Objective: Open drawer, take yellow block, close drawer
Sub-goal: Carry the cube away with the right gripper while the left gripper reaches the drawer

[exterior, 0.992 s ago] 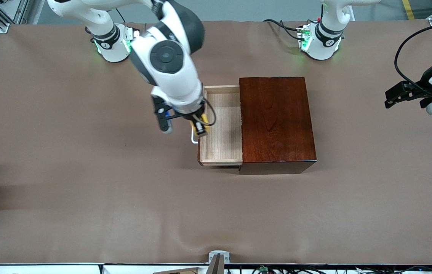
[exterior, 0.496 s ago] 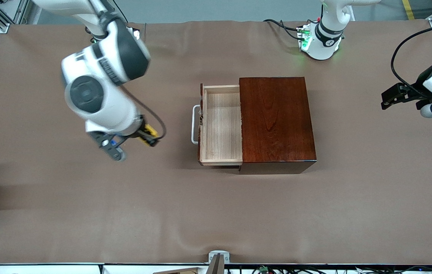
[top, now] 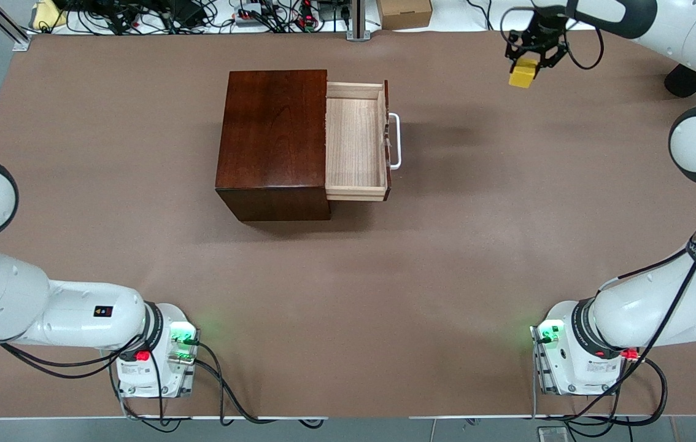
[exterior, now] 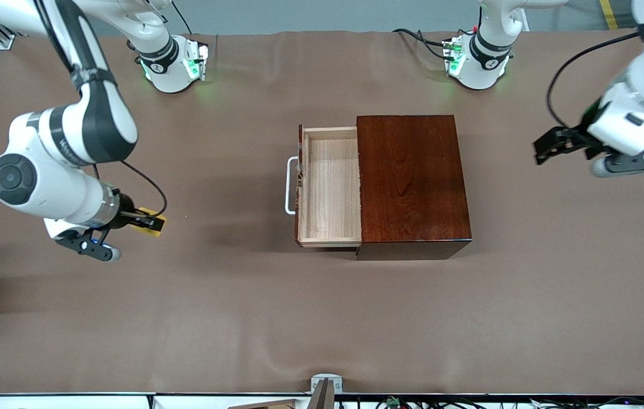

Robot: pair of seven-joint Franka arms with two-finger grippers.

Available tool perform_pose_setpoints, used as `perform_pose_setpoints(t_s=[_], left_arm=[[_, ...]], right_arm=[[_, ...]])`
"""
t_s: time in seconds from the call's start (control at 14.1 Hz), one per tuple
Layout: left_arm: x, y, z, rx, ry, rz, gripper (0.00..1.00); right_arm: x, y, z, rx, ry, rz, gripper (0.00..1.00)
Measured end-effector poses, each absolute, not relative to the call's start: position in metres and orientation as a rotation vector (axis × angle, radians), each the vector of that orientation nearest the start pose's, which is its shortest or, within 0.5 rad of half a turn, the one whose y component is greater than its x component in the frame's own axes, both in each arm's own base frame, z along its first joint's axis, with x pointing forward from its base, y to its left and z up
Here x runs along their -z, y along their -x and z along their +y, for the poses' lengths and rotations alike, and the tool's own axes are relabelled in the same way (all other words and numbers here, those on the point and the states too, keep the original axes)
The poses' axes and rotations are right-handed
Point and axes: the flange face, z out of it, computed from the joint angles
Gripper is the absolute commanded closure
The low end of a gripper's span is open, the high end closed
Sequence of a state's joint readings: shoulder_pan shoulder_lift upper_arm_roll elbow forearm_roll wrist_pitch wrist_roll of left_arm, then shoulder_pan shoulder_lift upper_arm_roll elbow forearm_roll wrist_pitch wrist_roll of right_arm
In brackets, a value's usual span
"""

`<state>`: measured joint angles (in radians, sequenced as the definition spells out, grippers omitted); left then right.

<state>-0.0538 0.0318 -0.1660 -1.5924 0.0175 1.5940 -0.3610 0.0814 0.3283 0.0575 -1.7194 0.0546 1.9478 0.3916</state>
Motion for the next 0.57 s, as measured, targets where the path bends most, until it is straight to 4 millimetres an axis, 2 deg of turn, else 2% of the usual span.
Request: perform_pose_setpoints(t_s=[0.14,0.35,0.57], left_arm=[[-0.585,-0.546,-0.169,-0.074,3.099,-0.329,0.00],[-0.561,-0.530,-0.241,-0.140,3.074,-0.439,0.00],[-0.558,-0.517,-0.290,-0.148,3.070,-0.505,0.00]], right_arm=[[-0.347,-0.621,0.071,-0.136,3.074,0.316,1.00],[-0.294,-0.602,0.068,-0.066,3.081,0.164,1.00],[-0.242,-0.591,0.069,-0.064,3.082,0.106,1.00]])
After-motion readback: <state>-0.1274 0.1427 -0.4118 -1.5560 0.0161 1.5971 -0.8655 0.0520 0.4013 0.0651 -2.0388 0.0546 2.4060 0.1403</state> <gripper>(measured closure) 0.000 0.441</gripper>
